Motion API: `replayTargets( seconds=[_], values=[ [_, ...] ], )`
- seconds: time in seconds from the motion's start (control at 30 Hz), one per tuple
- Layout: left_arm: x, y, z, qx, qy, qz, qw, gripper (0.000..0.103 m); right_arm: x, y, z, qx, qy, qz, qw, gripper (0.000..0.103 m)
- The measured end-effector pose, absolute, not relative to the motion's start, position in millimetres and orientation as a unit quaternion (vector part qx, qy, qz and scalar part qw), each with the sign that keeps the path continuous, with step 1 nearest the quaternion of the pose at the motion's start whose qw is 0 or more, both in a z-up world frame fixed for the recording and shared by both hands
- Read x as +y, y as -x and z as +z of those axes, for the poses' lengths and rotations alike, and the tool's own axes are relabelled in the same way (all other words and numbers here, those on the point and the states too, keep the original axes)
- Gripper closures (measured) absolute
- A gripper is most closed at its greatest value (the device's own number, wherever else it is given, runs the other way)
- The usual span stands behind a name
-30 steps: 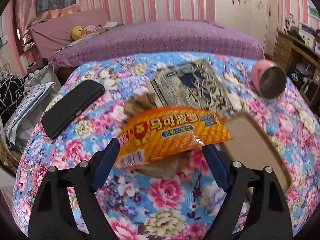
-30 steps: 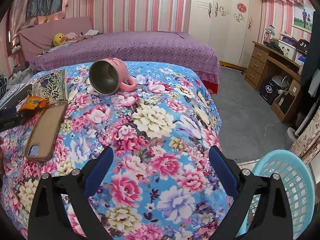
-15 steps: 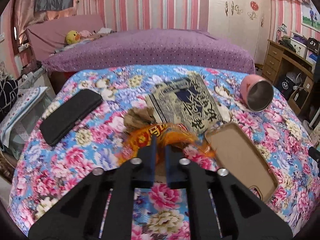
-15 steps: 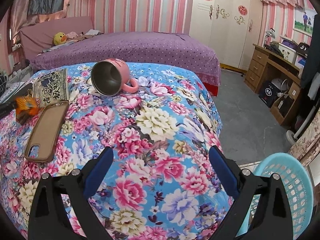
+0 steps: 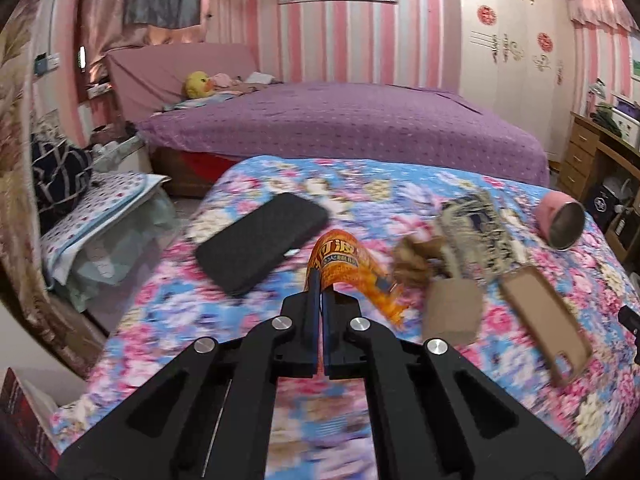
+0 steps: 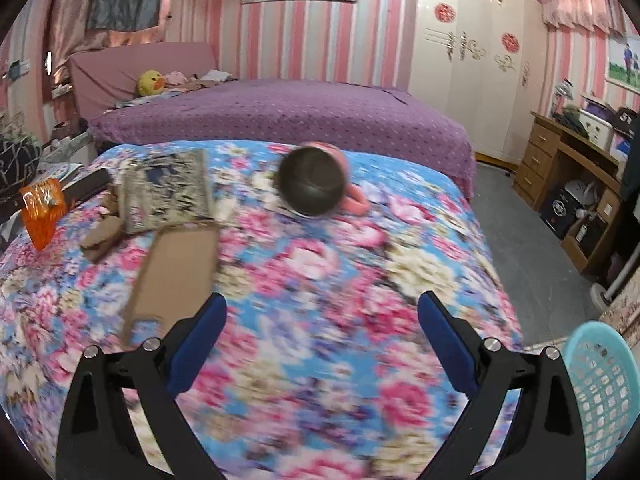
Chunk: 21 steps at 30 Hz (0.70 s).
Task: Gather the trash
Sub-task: 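Grasp the orange snack wrapper with the left gripper and lift it, then grasp the brown cardboard piece with the right gripper while the left gripper holds the wrapper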
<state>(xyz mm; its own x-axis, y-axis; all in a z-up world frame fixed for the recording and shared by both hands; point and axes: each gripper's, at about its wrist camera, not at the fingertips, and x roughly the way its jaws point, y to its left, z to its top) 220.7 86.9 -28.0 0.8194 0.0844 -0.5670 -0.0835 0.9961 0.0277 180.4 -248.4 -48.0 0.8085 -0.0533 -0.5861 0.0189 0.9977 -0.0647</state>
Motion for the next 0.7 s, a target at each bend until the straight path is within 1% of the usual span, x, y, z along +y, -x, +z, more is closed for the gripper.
replayTargets(
  seconds=[0.17, 0.3, 0.4, 0.7],
  values=[
    [126.2, -214.6, -31.0, 0.304, 0.003, 0.072, 0.95, 0.103, -189.3, -196.7, -44.1, 0.304, 0.056, 0.002, 0.951, 0.009],
    [145.5, -211.6, -32.2, 0.304, -0.006, 0.095, 0.948, 0.103, -141.3, -209.7, -44.8, 0.304, 0.055, 0.037, 0.95, 0.009],
    [157.8, -207.2, -28.4, 0.299, 0.003, 0.098, 0.949, 0.103, -105.7, -219.8, -49.0, 0.308, 0.076, 0.05, 0.947, 0.009],
    [173.1, -208.3, -32.5, 0.304, 0.017, 0.095, 0.948, 0.103, -50.2, -253.9, -65.9, 0.356, 0.068, 0.079, 0.929, 0.01]
  ],
)
